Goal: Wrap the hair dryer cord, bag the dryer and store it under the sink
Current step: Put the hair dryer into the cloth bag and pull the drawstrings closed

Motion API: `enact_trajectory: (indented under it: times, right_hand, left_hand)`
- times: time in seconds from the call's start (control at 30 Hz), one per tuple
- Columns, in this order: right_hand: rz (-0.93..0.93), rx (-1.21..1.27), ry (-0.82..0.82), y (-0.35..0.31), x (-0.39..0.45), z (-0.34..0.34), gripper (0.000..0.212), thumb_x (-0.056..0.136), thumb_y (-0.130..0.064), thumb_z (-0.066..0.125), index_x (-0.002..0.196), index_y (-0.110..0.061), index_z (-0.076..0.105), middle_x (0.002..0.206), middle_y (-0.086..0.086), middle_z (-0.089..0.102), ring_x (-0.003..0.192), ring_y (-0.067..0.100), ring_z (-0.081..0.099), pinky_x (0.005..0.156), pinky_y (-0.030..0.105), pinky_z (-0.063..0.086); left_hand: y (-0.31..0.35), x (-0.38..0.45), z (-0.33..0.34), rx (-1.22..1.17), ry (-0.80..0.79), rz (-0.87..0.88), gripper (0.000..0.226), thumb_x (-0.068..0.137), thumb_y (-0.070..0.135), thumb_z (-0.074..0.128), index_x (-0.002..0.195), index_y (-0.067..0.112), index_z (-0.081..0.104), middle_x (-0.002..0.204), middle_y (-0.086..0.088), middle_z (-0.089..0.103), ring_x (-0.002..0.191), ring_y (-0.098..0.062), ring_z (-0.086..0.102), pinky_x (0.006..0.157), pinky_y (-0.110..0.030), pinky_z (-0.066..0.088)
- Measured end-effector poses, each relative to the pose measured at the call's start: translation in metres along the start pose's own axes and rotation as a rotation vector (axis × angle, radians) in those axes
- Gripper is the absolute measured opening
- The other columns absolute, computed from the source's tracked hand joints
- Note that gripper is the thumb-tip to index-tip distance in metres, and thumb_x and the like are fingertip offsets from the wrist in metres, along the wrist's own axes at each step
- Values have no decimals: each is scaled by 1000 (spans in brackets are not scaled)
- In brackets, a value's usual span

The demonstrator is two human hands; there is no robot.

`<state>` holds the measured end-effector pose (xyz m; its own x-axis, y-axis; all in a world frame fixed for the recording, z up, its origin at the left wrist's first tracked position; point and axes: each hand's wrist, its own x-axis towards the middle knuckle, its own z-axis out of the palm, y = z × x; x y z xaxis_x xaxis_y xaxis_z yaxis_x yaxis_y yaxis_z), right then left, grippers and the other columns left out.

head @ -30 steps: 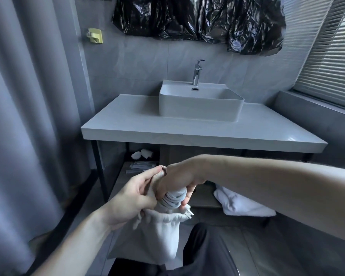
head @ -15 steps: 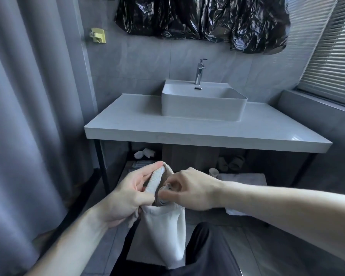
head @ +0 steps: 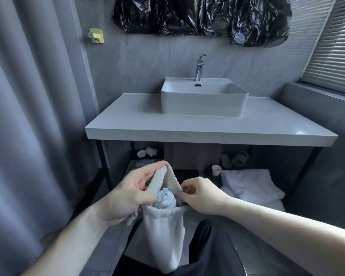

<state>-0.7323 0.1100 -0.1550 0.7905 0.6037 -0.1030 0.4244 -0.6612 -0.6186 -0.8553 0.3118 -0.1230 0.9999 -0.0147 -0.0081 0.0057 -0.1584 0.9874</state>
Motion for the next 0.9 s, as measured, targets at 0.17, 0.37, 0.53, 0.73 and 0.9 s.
enact_trajectory:
  times: [0.17,0.37,0.53,0.73,0.9]
  right_hand:
    - [70,109,78,-4,1,-27,20,85,-30,71,70,-16,73,54,-11,63,52,4,52,49,16,40]
    - [-120,31,288,-18,-15,-87,24,99,-22,62,80,-14,74,61,-5,63,49,2,51,54,21,42]
    - [-156,64,368,-23,-14,-97,30,105,-25,58,80,-11,69,63,0,68,49,23,66,53,35,54]
    - [-132,192,341,-16,-12,-90,22,105,-22,56,88,-14,67,82,14,73,67,32,73,66,54,62]
    - [-240,104,184,-18,-25,-82,25,107,-15,53,83,-21,59,71,-3,65,65,13,56,65,42,51]
  left_hand:
    - [5,-2,-6,98,41,-9,103,64,4,65,163,21,40,149,11,66,128,-27,65,103,-43,46]
    - [28,-4,-7,238,22,-39,91,72,-4,55,155,33,51,101,-32,69,46,-6,51,43,-19,43]
    - [38,8,-7,159,102,-57,81,85,-21,49,147,29,61,79,-8,64,49,-13,41,41,-25,37]
    - [38,-13,13,102,-73,-68,68,83,-5,65,139,33,70,89,-5,71,63,-12,60,55,-22,52]
    - [22,-20,7,183,-218,-84,37,107,8,55,125,28,81,48,2,32,48,-14,31,62,-33,57]
